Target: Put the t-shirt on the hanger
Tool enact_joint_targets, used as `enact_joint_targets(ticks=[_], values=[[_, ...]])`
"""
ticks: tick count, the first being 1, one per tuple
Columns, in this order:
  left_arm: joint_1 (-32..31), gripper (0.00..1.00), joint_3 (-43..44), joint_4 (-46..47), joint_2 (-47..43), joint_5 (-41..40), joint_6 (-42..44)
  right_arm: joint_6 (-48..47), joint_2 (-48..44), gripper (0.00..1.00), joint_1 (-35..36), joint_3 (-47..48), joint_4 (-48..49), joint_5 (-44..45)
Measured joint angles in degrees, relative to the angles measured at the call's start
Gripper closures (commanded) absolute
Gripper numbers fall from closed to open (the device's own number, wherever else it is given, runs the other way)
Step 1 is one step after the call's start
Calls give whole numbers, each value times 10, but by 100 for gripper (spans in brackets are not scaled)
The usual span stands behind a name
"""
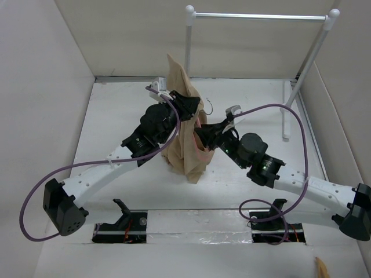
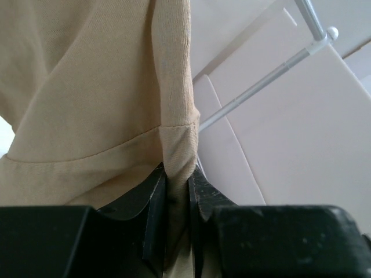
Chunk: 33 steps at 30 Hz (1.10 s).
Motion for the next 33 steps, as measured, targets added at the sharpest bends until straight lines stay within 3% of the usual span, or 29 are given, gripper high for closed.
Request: enact_joint_targets(ticks=[3,8,9,10,11,12,17,18,21,29,33], values=[[4,100,-9,-3,-9,18,4,3,-12,44,0,3,-12,-13],[20,100,-14,-11,-23,46,4,6,-71,38,0,2,-48,-33],[23,100,-16,-11,-28,50,4,6,-87,45,0,-1,-53,-37],[27,100,-17,-12,-33,56,2,5,-104,60,0,-5,-58,-41],[31,100,-17,-12,-38,64,0,2,-121,83,0,-14,-60,-44],[35,100,-17,-11,-42,71,-2,3,-141,100,0,-30,-62,-46],[60,100,-28,-1,-70,102,-21,17,-187,100,-10,-141,-39,-63],[61,100,-28,0,-73,106,-22,23,-178,86,-22,-160,-30,-76],[63,100,-29,4,-80,118,-28,35,-128,64,-72,-201,-7,-131],[63,100,-32,1,-85,134,-33,27,-61,41,-138,-251,64,-269],[63,100,-32,1,-87,137,-35,13,-32,37,-142,-233,79,-320]])
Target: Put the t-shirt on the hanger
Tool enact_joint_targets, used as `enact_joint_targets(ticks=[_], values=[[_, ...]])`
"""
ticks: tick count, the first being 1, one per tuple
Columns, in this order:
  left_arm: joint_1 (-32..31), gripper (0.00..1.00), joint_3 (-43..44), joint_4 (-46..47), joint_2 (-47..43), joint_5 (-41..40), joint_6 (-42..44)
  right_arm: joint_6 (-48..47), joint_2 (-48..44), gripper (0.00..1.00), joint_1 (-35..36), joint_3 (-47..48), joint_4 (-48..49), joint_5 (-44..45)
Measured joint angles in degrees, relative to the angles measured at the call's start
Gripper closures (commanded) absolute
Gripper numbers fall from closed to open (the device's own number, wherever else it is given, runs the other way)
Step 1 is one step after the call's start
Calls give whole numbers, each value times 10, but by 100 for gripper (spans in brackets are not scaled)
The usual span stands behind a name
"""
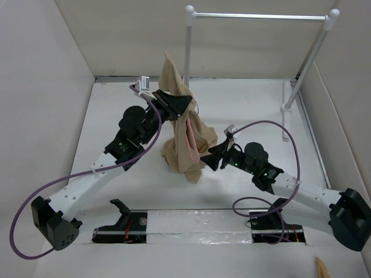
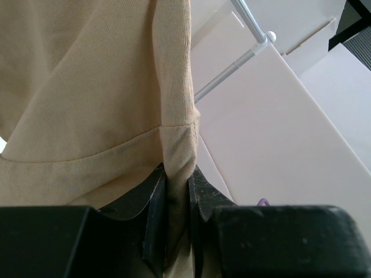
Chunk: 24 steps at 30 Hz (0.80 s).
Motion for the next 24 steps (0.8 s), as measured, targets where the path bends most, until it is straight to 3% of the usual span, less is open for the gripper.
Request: enact_joint_targets(ticks=[5,6,11,12,15,24], values=[[0,100,-1,-1,0,3,-1,-23,38,40,4,32,0,-21],[0,100,-1,0,0,3,-1,-26,44,50,6,37,2,-22],[0,100,-1,-1,0,3,-2,-36,54,76,19,48,7,-18],[0,100,-1,-1,0,3,-2,-37,54,87,25,49,7,-16],[0,100,-1,2,0,2,-2,-40,52,100,50,51,8,-3],[3,100,-1,61,32,-32,-12,-15,-10,100,128,28,-5,33]])
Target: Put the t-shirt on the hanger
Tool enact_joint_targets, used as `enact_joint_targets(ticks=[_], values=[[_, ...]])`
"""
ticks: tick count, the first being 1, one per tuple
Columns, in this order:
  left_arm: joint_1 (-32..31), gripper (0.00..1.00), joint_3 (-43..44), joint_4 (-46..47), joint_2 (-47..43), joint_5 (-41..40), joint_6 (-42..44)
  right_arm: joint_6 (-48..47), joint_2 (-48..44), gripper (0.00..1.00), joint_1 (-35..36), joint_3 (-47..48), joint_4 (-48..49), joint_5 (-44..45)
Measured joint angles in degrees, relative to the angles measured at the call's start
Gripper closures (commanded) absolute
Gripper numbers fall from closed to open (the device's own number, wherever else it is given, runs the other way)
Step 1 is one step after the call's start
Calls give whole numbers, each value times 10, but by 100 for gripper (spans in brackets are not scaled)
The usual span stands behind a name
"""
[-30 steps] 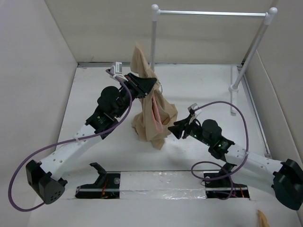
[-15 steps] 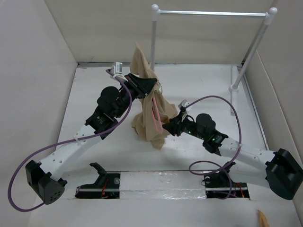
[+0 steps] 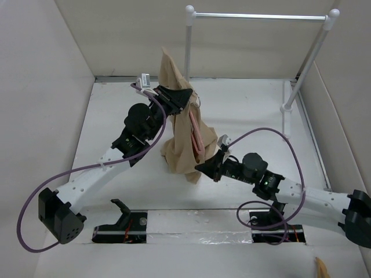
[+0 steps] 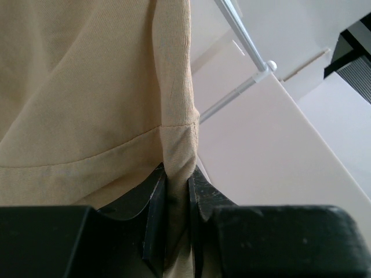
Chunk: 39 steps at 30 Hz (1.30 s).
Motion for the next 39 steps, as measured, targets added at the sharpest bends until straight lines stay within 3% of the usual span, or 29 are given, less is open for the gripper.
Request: enact_joint_targets(ticks=[10,20,26,34,35,36,39], values=[[16,100,-1,53,52,-23,12,69,-147,100,18,-21,-57,45],[13,100,-51,115,73,-20,21,93,-153,100,33,84,-213,83],[6,100,-82,115,83,-11,17,83,-103,100,35,212,-246,106],[-4,100,-90,107,71,16,-2,62,69,100,36,320,-280,155],[-2,100,-91,101,65,20,-6,61,79,98,36,319,-291,160],[1,100,-93,96,58,27,-9,61,81,83,36,314,-303,167],[14,100,-97,80,35,41,-20,62,60,51,36,298,-336,188]])
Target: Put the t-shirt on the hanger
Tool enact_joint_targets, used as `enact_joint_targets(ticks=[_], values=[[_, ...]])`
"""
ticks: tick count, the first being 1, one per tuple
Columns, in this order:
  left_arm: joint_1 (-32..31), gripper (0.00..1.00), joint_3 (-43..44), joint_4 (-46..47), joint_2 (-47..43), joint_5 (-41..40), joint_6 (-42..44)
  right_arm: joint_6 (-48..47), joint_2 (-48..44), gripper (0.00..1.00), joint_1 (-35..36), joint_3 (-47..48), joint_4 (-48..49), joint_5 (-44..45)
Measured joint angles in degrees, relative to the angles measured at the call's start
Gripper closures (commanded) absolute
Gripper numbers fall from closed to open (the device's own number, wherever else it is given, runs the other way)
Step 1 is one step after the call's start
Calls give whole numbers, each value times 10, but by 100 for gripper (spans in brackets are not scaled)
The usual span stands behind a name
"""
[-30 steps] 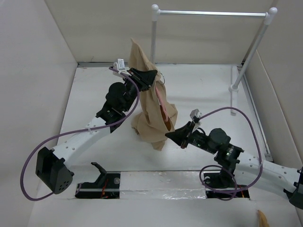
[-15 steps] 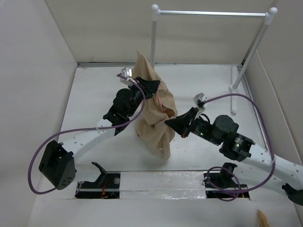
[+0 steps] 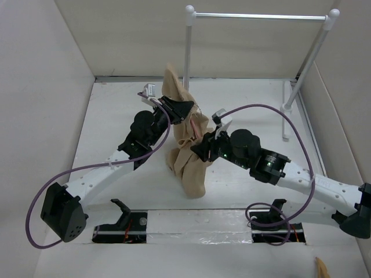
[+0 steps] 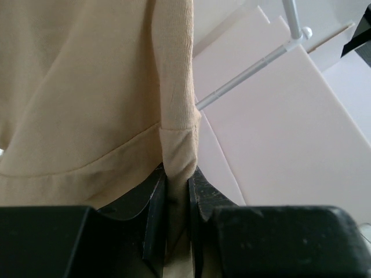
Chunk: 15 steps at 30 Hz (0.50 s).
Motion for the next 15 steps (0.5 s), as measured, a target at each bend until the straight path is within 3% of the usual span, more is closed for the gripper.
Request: enact_joint_targets(ticks=[3,10,15], values=[[8,100,0,-10,-17,9,-7,-2,-34,41,0,0,-29,10],[9,100,-5,-21,-24,43,-30,6,-128,38,-1,-11,-65,26],[9,100,-13,-16,-22,58,-39,12,-140,35,-1,-22,-74,51]])
